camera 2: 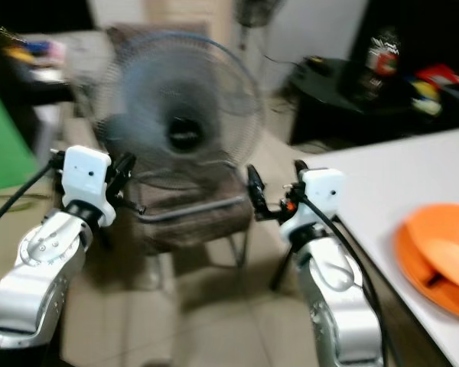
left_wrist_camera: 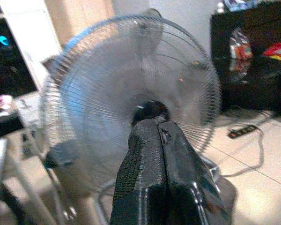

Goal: Setting the table

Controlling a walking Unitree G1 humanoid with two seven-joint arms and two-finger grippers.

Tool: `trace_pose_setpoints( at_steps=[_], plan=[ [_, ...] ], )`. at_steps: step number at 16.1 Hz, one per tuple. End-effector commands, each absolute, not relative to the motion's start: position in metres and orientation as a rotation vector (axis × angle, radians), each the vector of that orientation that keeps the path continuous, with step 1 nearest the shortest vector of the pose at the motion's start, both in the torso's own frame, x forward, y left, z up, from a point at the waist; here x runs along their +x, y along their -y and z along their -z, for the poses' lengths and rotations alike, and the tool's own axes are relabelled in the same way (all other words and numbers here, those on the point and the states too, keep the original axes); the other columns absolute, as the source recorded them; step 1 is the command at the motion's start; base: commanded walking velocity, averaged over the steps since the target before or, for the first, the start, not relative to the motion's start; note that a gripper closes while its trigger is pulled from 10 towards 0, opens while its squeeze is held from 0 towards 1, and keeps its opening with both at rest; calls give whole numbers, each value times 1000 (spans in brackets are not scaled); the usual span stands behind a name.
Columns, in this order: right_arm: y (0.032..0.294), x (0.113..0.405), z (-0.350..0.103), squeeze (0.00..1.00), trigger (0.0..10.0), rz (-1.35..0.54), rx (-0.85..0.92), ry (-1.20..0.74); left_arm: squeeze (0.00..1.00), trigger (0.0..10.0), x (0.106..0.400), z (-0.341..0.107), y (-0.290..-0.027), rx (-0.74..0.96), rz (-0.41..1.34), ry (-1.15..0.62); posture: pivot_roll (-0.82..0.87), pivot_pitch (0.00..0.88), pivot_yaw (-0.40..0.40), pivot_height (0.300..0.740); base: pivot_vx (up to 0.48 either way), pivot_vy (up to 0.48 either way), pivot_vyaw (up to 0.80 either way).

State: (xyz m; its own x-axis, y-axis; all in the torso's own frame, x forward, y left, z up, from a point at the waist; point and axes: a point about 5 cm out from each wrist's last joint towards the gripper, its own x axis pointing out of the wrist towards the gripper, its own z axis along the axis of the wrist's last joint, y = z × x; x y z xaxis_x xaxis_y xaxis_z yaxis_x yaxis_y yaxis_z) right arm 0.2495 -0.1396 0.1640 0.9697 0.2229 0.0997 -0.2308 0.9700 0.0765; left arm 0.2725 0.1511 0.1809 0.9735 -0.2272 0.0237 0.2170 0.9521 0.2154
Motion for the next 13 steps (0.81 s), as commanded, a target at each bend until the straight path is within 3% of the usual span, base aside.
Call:
trace_pose_setpoints(
  at_steps=[1,3,5,13],
  plan=[
    [138,251,-166,1000,10000,-228,54,101,0,10000,272,-179,-155,201,216,25,77,0,-18,740,0,0,800],
    [138,249,-156,1000,10000,-207,10,39,0,10000,273,-175,-158,227,198,-13,76,0,-7,740,0,0,800],
    [134,245,-149,1000,10000,-220,77,-14,0,10000,271,-172,-159,240,166,-29,75,0,-15,740,0,0,800],
    [144,251,-145,1000,10000,-194,76,-34,0,10000,268,-173,-154,215,161,-19,86,0,-33,740,0,0,800]
  ],
)
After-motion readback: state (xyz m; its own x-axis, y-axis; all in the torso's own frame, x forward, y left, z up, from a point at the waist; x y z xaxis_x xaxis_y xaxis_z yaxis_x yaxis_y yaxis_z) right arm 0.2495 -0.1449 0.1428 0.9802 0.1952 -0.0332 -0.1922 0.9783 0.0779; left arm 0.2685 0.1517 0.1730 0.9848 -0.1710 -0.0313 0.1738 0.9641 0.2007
